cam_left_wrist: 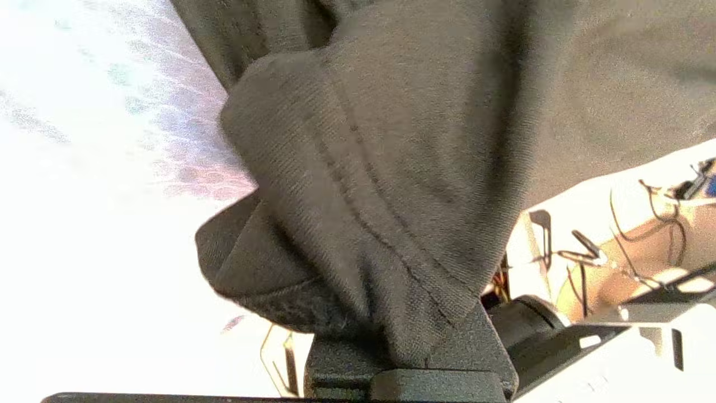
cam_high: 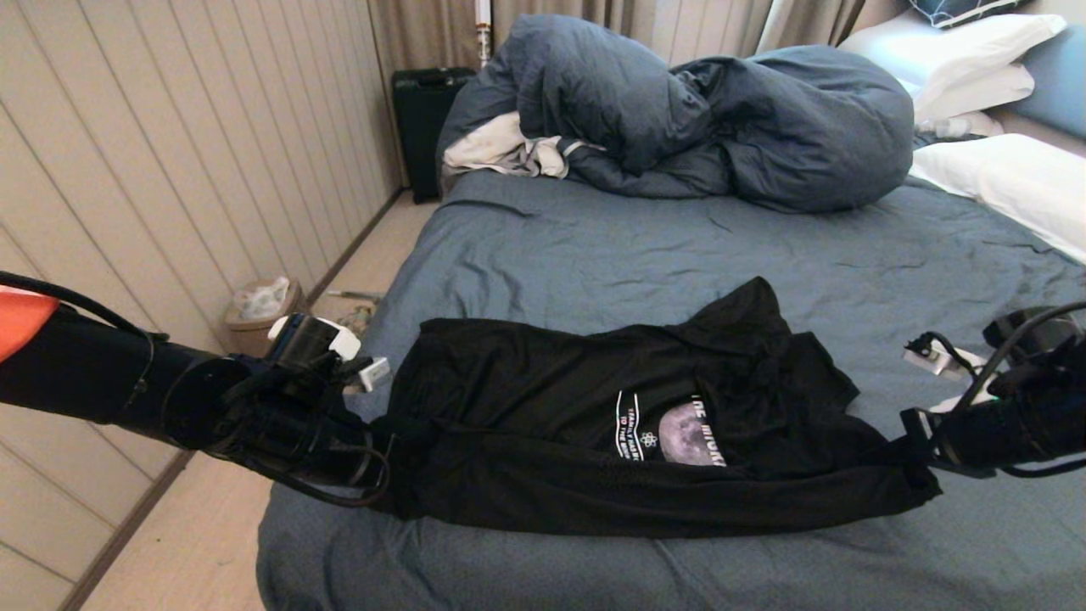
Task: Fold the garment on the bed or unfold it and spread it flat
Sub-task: Fold the black T-shirt
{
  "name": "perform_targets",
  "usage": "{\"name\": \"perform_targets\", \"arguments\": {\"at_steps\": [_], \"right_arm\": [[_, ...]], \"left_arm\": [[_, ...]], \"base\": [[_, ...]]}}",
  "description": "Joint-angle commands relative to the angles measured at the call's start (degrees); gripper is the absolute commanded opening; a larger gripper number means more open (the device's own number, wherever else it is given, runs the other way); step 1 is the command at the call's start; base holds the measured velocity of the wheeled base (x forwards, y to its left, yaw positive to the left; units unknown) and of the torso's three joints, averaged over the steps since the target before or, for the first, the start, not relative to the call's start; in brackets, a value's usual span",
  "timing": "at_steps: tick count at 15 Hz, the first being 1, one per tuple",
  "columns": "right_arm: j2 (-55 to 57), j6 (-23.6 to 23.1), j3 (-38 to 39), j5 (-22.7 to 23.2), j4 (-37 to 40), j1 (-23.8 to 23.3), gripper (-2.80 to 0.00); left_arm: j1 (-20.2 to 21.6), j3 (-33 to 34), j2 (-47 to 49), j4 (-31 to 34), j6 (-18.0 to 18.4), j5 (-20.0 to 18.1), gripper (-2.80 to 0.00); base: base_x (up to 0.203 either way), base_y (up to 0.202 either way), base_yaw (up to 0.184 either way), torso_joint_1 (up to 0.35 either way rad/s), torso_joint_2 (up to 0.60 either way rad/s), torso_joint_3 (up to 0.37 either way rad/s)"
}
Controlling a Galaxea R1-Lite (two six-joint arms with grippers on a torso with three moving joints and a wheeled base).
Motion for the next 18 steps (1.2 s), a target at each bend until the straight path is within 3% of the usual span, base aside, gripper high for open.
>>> {"name": "perform_targets", "arguments": {"at_steps": [1, 7, 13, 18], "right_arm": [[-0.65, -0.12, 0.15, 0.18, 0.14, -0.31, -2.8], [-3.34, 0.31, 0.21, 0.15, 0.14, -0.58, -2.8], [-2.21, -2.0, -0.69, -0.09, -0.02, -6.52, -2.8], [-1.34, -1.93, -0.67, -0.18, -0.31, -7.13, -2.8]], "left_arm": [[0.16, 0.31, -1.99, -0.11, -0.13, 0.28, -2.8], [0.38, 2.54, -4.04, -0.79, 0.24, 0.04, -2.8], [2.35, 3.24, -7.17, -0.39, 0.8, -0.08, -2.8], [3.72, 3.84, -7.08, -0.3, 2.92, -0.42, -2.8]], "base": [[0.0, 0.0, 0.0, 0.0, 0.0, 0.0], [0.0, 0.0, 0.0, 0.0, 0.0, 0.0], [0.0, 0.0, 0.0, 0.0, 0.0, 0.0], [0.0, 0.0, 0.0, 0.0, 0.0, 0.0]]}}
